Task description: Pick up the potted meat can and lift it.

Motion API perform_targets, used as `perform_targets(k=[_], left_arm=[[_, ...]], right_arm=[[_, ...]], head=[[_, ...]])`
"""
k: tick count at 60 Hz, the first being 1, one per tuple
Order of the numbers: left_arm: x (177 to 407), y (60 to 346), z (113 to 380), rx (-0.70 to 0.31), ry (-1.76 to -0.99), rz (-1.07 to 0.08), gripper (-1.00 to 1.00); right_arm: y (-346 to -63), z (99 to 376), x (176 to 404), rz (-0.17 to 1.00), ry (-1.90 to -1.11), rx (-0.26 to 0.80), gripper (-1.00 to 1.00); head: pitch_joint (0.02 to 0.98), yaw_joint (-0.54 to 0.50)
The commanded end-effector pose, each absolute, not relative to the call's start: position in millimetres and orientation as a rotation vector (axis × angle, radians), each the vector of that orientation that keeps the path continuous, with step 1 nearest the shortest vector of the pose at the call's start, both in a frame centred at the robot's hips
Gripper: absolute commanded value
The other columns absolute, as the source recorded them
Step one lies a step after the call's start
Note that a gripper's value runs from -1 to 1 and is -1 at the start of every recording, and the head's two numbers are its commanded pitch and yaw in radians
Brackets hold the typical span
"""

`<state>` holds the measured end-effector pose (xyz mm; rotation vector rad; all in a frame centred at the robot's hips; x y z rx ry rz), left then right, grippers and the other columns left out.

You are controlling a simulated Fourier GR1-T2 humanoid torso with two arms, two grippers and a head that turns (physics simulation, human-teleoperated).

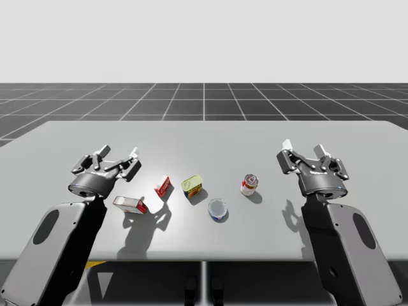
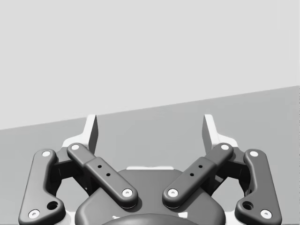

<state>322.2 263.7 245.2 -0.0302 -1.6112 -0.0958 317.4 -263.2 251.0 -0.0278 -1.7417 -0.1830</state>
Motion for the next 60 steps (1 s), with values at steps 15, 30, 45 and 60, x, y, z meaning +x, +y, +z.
perform_targets(k=[15, 30, 45, 60], left_arm=[[321.7, 262.8, 245.6, -0.034, -1.614, -0.098, -1.0], [321.7, 263.2, 245.8, -0.028, -1.612, -0.099, -1.0], [322.2, 263.9, 245.7, -0.022, -1.609, -0.103, -1.0], [323.0, 263.5, 245.1, -0.017, -1.605, -0.109, -1.0]], right_arm=[[-266.1, 250.1, 318.0, -0.192, -1.711, -0.001, -1.0], [-265.7, 248.8, 319.2, -0.18, -1.703, -0.019, -1.0], [-265.5, 248.5, 319.8, -0.17, -1.697, -0.028, -1.0], [-265.0, 248.3, 319.5, -0.166, -1.692, -0.034, -1.0]], head=[[0.174, 0.01], [0.4, 0.02], [0.602, 0.07], [0.769, 0.09]])
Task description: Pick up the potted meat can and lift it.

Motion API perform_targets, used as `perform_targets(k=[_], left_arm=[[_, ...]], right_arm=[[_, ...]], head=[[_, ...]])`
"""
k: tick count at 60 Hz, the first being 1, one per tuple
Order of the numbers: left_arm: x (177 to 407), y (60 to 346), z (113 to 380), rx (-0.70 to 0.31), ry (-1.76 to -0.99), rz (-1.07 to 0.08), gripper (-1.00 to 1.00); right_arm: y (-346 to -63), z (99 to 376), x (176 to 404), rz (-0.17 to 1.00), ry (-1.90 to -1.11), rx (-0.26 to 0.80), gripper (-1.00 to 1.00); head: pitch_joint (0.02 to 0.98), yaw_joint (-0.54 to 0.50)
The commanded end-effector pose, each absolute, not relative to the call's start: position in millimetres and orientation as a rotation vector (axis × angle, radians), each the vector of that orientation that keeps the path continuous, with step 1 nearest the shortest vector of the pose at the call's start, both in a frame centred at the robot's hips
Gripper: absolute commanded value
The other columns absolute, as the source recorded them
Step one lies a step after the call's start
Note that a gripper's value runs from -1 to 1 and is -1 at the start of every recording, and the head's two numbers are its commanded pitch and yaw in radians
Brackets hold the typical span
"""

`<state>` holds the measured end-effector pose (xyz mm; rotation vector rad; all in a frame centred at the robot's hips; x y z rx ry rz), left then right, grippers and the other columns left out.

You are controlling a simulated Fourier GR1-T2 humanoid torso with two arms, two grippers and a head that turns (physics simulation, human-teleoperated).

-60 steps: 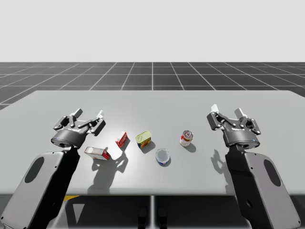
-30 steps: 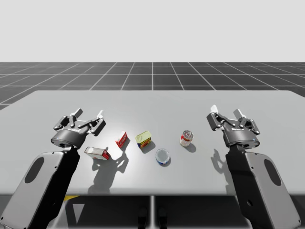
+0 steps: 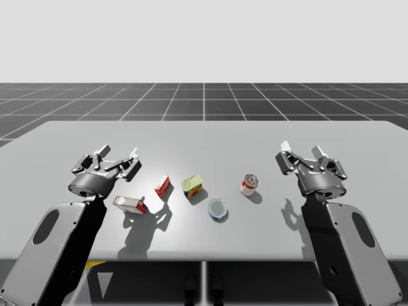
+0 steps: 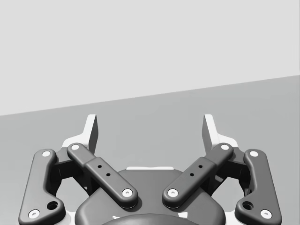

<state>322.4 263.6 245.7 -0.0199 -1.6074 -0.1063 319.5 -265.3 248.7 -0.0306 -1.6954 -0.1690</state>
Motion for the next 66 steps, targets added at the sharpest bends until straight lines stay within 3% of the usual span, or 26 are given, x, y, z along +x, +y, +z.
perform_targets(k=[1, 11, 26, 30, 31, 40, 54, 66], left_arm=[[323.0, 263.5, 245.1, -0.017, -1.605, -0.11, -1.0], [321.6, 259.7, 246.2, -0.042, -1.598, -0.132, -1.0], [303.2, 238.4, 261.9, -0.189, -1.534, -0.325, -1.0], [296.4, 234.0, 269.1, -0.263, -1.495, -0.379, -1.0], [292.7, 231.1, 272.0, -0.314, -1.455, -0.426, -1.0], [286.1, 218.7, 275.0, -0.425, -1.345, -0.538, -1.0], [288.8, 196.6, 268.5, -0.431, -1.233, -0.668, -1.0], [300.9, 177.9, 245.7, -0.45, -1.143, -0.731, -1.0]], right_arm=[[-265.0, 248.4, 319.5, -0.166, -1.692, -0.034, -1.0], [-264.5, 248.2, 319.6, -0.163, -1.688, -0.037, -1.0], [-264.5, 247.2, 320.0, -0.168, -1.683, -0.043, -1.0], [-264.6, 246.9, 320.0, -0.167, -1.682, -0.044, -1.0], [-264.5, 246.9, 319.9, -0.167, -1.682, -0.044, -1.0], [-264.7, 246.2, 320.6, -0.163, -1.682, -0.048, -1.0], [-265.1, 245.7, 321.3, -0.161, -1.682, -0.052, -1.0], [-265.4, 245.3, 321.5, -0.159, -1.681, -0.051, -1.0]], head=[[0.774, 0.09], [0.795, 0.09], [0.788, 0.09], [0.786, 0.09], [0.785, 0.09], [0.782, 0.09], [0.778, 0.09], [0.78, 0.08]])
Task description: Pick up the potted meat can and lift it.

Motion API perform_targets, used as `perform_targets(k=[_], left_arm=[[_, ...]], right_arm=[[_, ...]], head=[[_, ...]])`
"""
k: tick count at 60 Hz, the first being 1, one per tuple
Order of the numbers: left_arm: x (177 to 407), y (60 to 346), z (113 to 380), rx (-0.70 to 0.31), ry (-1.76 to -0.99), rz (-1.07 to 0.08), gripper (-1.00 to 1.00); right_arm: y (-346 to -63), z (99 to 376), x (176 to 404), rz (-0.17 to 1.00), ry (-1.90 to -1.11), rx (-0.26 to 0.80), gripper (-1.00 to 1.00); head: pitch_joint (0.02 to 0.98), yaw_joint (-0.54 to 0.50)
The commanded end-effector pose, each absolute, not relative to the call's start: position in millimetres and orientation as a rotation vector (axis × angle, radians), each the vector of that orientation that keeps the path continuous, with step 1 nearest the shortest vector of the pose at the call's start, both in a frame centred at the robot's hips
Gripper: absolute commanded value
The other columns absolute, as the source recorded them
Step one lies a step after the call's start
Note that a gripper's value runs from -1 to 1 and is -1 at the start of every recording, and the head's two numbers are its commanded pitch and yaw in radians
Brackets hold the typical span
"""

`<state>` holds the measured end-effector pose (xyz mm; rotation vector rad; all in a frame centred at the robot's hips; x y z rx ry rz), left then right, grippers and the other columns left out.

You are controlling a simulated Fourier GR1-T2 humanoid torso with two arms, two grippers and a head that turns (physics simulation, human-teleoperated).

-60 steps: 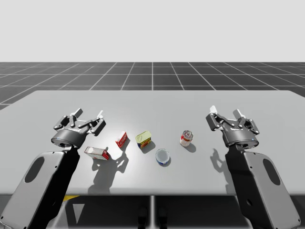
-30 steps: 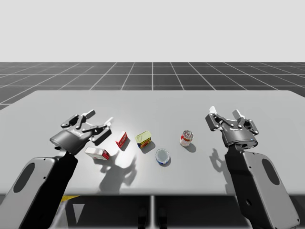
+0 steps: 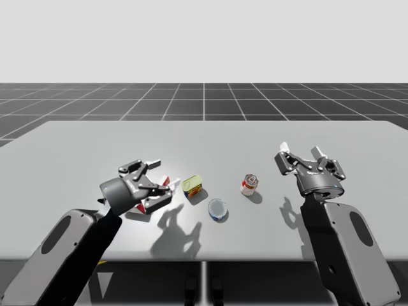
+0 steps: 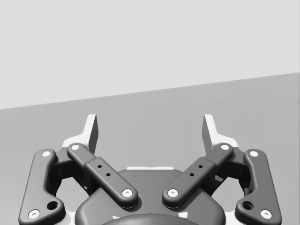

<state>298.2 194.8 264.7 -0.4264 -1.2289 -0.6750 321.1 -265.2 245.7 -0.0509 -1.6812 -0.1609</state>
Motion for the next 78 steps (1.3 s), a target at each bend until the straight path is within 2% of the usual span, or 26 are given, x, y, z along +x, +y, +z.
perform_targets(k=[1, 21, 47, 59, 78], left_arm=[[302.4, 176.1, 243.0, -0.455, -1.133, -0.736, -1.0], [327.6, 153.3, 210.2, -0.453, -1.04, -0.784, -1.0], [367.2, 135.7, 183.2, -0.466, -0.957, -0.768, -1.0], [376.7, 131.5, 166.4, -0.454, -0.903, -0.768, -1.0], [376.3, 133.9, 153.0, -0.435, -0.825, -0.8, -1.0]], right_arm=[[-265.4, 245.3, 321.5, -0.159, -1.681, -0.051, -1.0], [-265.7, 245.1, 321.2, -0.162, -1.68, -0.047, -1.0], [-267.4, 245.8, 321.0, -0.167, -1.684, -0.05, -1.0], [-268.2, 246.1, 321.2, -0.17, -1.685, -0.049, -1.0], [-268.5, 245.9, 321.5, -0.168, -1.685, -0.049, -1.0]], head=[[0.78, 0.08], [0.783, 0.08], [0.79, 0.06], [0.793, 0.05], [0.793, 0.05]])
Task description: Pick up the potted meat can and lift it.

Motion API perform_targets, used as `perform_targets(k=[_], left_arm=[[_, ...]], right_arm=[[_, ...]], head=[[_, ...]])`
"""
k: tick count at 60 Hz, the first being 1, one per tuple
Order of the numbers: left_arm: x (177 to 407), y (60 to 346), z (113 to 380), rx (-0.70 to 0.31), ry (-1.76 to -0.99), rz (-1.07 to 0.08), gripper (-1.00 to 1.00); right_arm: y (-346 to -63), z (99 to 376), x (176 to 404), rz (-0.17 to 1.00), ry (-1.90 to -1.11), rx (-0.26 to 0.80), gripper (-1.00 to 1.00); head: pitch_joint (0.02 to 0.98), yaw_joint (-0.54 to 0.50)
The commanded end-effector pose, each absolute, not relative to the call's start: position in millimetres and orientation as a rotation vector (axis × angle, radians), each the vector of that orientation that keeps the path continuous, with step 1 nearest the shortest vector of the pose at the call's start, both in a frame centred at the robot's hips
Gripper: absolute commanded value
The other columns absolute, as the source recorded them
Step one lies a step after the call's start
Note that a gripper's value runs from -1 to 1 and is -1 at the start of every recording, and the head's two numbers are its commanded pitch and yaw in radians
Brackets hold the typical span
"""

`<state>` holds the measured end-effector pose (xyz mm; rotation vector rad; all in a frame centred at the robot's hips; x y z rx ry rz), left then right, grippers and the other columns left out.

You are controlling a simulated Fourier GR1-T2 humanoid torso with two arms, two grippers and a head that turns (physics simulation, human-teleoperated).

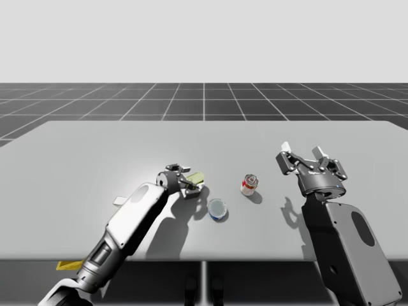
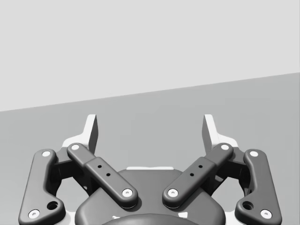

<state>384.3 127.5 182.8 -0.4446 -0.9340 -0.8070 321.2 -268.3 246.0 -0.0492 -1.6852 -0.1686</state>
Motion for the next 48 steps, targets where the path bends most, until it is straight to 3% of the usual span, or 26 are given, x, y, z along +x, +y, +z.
perform_targets(k=[1, 3, 4, 5, 6, 20, 39, 48], left_arm=[[375.8, 133.9, 152.9, -0.435, -0.822, -0.805, -1.0], [374.3, 134.1, 152.6, -0.427, -0.82, -0.816, -0.78], [373.4, 134.4, 152.8, -0.434, -0.811, -0.818, -0.16], [372.7, 134.3, 152.8, -0.434, -0.808, -0.823, 0.29], [371.8, 134.4, 152.9, -0.433, -0.804, -0.83, 0.93], [366.3, 133.9, 155.9, -0.434, -0.794, -0.861, 1.0], [363.9, 135.8, 155.5, -0.427, -0.781, -0.872, 1.0], [362.3, 135.4, 156.5, -0.428, -0.776, -0.882, 1.0]], right_arm=[[-268.5, 246.0, 321.5, -0.168, -1.686, -0.05, -1.0], [-268.6, 246.0, 321.6, -0.168, -1.686, -0.05, -1.0], [-268.5, 245.9, 321.6, -0.169, -1.685, -0.049, -1.0], [-268.5, 245.9, 321.6, -0.169, -1.685, -0.049, -1.0], [-268.5, 246.0, 321.6, -0.169, -1.685, -0.049, -1.0], [-268.7, 246.1, 321.6, -0.17, -1.684, -0.049, -1.0], [-269.1, 245.6, 321.1, -0.173, -1.681, -0.051, -1.0], [-269.5, 245.0, 321.5, -0.173, -1.679, -0.05, -1.0]], head=[[0.793, 0.05], [0.793, 0.05], [0.793, 0.05], [0.793, 0.05], [0.793, 0.05], [0.779, 0.05], [0.518, 0.06], [0.456, 0.06]])
